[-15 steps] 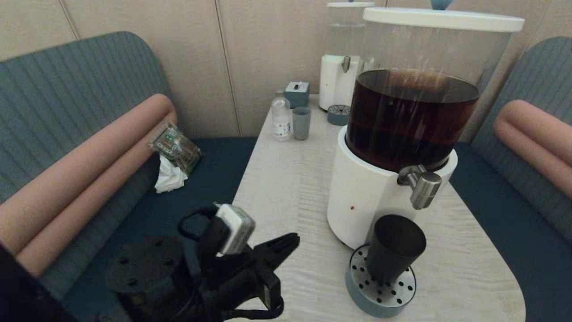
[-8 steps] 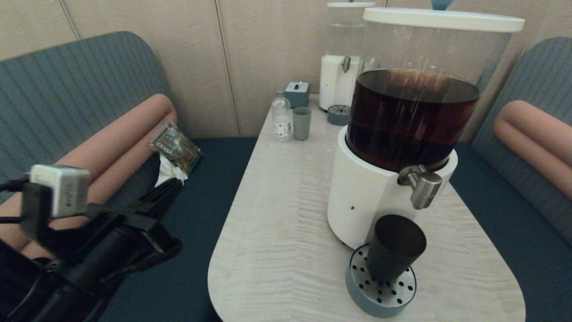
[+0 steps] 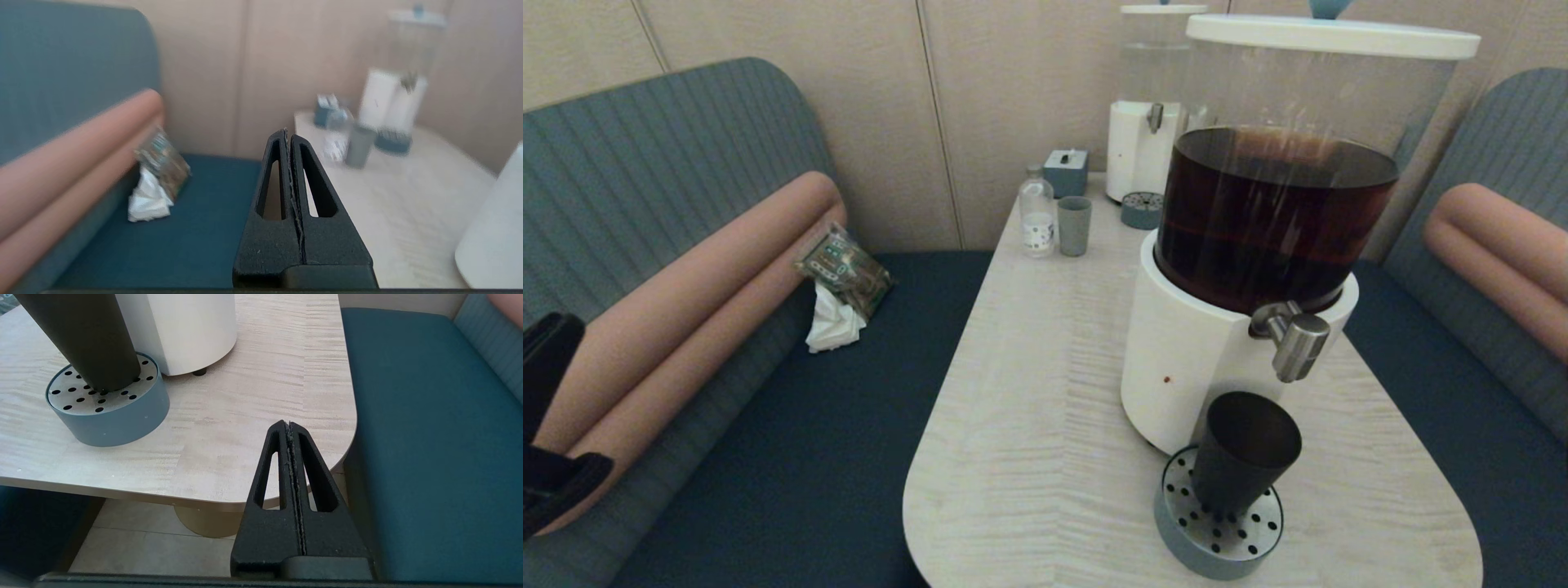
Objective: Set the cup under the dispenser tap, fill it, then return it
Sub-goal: Turn on the faucet
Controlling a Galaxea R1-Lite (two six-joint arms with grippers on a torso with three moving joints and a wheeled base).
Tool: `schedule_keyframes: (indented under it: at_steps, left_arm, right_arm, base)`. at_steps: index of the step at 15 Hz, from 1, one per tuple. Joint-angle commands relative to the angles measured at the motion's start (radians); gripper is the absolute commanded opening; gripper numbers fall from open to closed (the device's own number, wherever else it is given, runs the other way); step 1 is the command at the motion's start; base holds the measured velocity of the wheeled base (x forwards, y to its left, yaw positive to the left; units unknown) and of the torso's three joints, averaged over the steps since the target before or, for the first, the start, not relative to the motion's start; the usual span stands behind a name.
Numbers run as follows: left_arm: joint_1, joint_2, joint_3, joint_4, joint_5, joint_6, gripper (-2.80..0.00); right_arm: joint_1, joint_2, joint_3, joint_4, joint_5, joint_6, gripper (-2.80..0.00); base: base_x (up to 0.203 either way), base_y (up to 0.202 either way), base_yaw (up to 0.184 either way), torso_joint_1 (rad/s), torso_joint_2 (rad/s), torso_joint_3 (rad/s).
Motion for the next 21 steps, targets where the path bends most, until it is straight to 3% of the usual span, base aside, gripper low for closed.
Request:
schedule_keyframes:
  at_steps: [1, 4, 7, 9, 11, 13, 16, 21]
  left_arm:
    - [0.023, -0.293, 0.004, 0.165, 0.010, -0.012, -2.80]
    - [0.107, -0.539, 0.002, 0.407, 0.009, -0.025, -2.80]
    - [0.214, -0.692, 0.004, 0.541, 0.004, -0.028, -2.80]
    - [0.239, -0.728, 0.012, 0.528, -0.010, -0.013, -2.80]
    - [0.240, -0.739, 0.055, 0.437, -0.017, -0.002, -2.80]
    - [0.239, -0.827, 0.059, 0.464, -0.049, 0.010, -2.80]
    - [0.239, -0.924, 0.060, 0.696, -0.119, 0.044, -2.80]
    - [0.239, -0.928, 0.060, 1.132, -0.130, 0.104, -2.80]
  right_arm:
    - [0.000, 0.001, 0.000, -0.001, 0.002, -0.001, -2.80]
    - [0.000, 0.001, 0.000, -0.003, 0.005, -0.010, -2.80]
    - [0.000, 0.001, 0.000, -0.001, 0.005, -0.009, -2.80]
    - [0.000, 0.001, 0.000, -0.001, 0.003, -0.004, -2.80]
    - [0.000, 0.001, 0.000, 0.000, 0.000, -0.001, -2.80]
    - [0.000, 0.001, 0.000, 0.000, 0.000, -0.001, -2.80]
    - [0.000, 0.001, 0.000, 0.000, -0.001, -0.001, -2.80]
    - [0.000, 0.001, 0.000, -0.001, 0.002, -0.006, -2.80]
  base:
    - [0.000, 0.000, 0.000, 0.000, 0.00, 0.000]
    - [0.000, 0.000, 0.000, 0.000, 0.00, 0.000]
    - [0.000, 0.000, 0.000, 0.000, 0.00, 0.000]
    - [0.000, 0.000, 0.000, 0.000, 0.00, 0.000]
    - [0.000, 0.000, 0.000, 0.000, 0.00, 0.000]
    - [0.000, 0.000, 0.000, 0.000, 0.00, 0.000]
    - [0.000, 0.000, 0.000, 0.000, 0.00, 0.000]
    - [0.000, 0.000, 0.000, 0.000, 0.00, 0.000]
